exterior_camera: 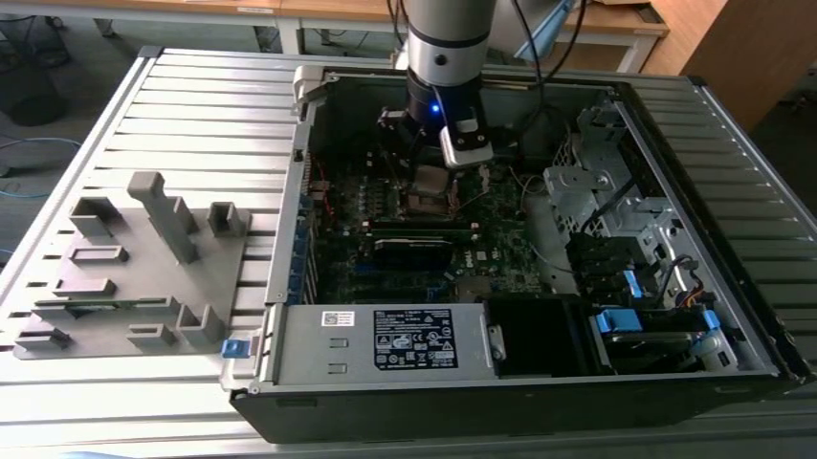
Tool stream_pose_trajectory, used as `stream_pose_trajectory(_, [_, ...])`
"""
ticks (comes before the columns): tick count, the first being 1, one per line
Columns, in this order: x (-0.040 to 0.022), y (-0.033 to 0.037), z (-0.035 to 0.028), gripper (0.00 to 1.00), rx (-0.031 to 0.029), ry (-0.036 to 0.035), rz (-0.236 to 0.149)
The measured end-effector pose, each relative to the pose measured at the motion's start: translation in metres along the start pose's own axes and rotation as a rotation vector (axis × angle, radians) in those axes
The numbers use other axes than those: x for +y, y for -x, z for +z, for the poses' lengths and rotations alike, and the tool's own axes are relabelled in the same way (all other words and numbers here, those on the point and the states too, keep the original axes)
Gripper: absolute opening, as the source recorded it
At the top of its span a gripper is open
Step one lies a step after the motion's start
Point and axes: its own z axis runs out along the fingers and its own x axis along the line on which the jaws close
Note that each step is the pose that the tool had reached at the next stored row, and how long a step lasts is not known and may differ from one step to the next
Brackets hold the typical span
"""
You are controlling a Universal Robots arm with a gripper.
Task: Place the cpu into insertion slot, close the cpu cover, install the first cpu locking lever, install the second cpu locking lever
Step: 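Place the cpu into insertion slot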
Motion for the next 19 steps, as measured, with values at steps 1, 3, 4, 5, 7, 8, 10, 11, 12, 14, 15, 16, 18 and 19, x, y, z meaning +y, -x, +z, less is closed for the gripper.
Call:
stream_pose_trajectory(1, [0.0,0.0,0.0002,0.54,-0.0016,-0.0007,0.018])
stream_pose_trajectory(3, [-0.0001,0.0,0.0006,0.54,-0.0048,-0.0022,0.054])
stream_pose_trajectory(4, [-0.0001,0.0,0.0008,0.54,-0.0064,-0.0029,0.072])
stream_pose_trajectory(5, [-0.0001,0.0,0.001,0.54,-0.0081,-0.0037,0.089])
stream_pose_trajectory(7, [-0.0001,0.0,0.0013,0.54,-0.0115,-0.0054,0.127])
stream_pose_trajectory(8, [-0.0002,0.0,0.0014,0.54,-0.0131,-0.0061,0.144])
stream_pose_trajectory(10, [-0.0002,0.0,0.0014,0.54,-0.0137,-0.0064,0.152])
stream_pose_trajectory(11, [-0.0002,0.0,0.0014,0.54,-0.0137,-0.0064,0.152])
stream_pose_trajectory(12, [-0.0001,0.0,0.0015,0.54,-0.0138,-0.0063,0.152])
stream_pose_trajectory(14, [-0.0001,0.0,0.0015,0.54,-0.0138,-0.0063,0.152])
stream_pose_trajectory(15, [-0.0001,0.0,0.0014,0.54,-0.0138,-0.0063,0.152])
stream_pose_trajectory(16, [-0.0001,0.0,0.0014,0.54,-0.0138,-0.0064,0.152])
stream_pose_trajectory(18, [-0.0001,0.0,0.0015,0.54,-0.0145,-0.0066,0.159])
stream_pose_trajectory(19, [-0.0001,-0.0001,0.0016,0.54,-0.0155,-0.0069,0.171])
